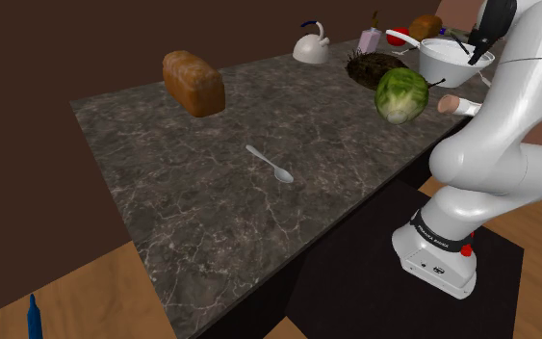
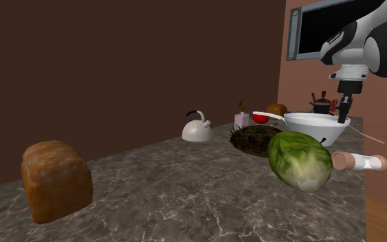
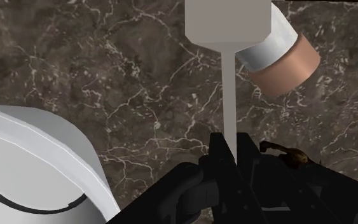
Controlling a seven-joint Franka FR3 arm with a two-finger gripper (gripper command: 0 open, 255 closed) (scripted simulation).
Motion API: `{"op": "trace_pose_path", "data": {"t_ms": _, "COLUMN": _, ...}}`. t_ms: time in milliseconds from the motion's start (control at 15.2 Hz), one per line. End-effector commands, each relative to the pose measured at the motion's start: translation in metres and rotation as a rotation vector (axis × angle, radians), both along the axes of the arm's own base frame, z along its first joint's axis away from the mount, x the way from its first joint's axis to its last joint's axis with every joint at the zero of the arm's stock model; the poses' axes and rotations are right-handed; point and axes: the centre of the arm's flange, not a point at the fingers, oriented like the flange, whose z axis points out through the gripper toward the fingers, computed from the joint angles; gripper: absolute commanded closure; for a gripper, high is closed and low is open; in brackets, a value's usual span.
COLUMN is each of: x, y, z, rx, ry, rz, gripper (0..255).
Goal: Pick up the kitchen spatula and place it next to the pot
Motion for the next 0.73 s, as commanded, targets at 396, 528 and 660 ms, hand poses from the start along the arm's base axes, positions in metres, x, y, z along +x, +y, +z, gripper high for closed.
{"op": "trace_pose_path", "data": {"t_ms": 396, "x": 0.000, "y": 0.000, "z": -0.042, "rx": -0.001, "ry": 0.000, "rz": 0.000, "gripper": 255}}
{"op": "trace_pose_path", "data": {"t_ms": 528, "x": 0.000, "y": 0.000, "z": -0.053, "rx": -0.001, "ry": 0.000, "rz": 0.000, "gripper": 255}}
{"op": "trace_pose_path", "data": {"t_ms": 660, "x": 0.000, "y": 0.000, "z": -0.063, "rx": -0.001, "ry": 0.000, "rz": 0.000, "gripper": 255}}
